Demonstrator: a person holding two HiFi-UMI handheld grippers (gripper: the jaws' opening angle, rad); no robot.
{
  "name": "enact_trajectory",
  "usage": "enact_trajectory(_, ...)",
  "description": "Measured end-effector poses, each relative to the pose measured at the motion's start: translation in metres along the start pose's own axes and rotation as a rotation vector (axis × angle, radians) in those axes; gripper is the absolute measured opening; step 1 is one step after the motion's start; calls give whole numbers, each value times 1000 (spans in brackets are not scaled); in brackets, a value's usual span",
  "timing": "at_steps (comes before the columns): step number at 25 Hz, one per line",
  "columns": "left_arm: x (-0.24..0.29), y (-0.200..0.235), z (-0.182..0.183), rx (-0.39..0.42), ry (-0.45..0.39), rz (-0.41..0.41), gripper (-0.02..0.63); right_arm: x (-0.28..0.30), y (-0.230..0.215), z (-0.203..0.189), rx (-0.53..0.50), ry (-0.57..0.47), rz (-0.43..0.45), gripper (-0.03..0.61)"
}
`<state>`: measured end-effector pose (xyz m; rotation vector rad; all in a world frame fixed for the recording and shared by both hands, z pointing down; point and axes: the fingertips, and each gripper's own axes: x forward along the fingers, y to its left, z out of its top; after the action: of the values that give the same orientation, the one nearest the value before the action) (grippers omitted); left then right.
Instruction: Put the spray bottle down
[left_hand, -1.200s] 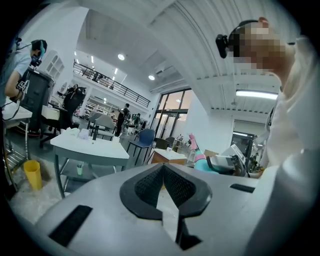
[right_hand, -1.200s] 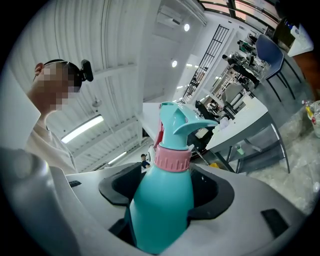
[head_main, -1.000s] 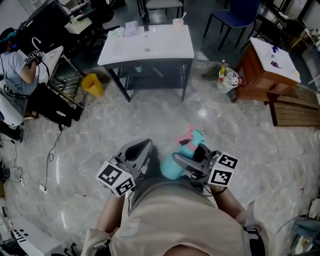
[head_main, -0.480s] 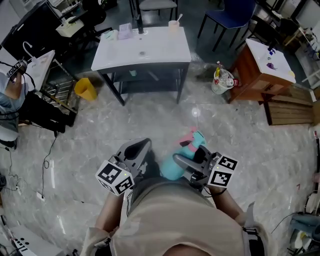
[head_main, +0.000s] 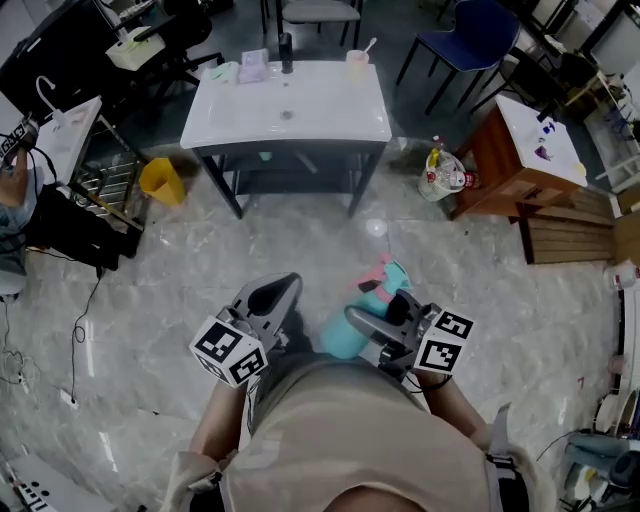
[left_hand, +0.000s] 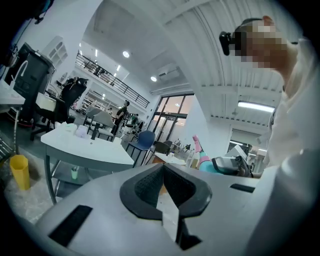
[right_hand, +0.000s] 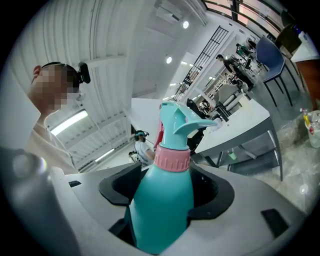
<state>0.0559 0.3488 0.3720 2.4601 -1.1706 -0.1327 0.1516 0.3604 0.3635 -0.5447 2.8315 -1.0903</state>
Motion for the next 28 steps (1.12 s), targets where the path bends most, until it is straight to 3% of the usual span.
enact_trajectory(19, -1, 112, 44, -12, -35, -14, 9, 108, -34, 40, 23, 18, -33, 273)
enact_trajectory(28, 2, 120, 43, -18, -23, -42, 10, 114, -41, 41, 32, 3, -65, 273)
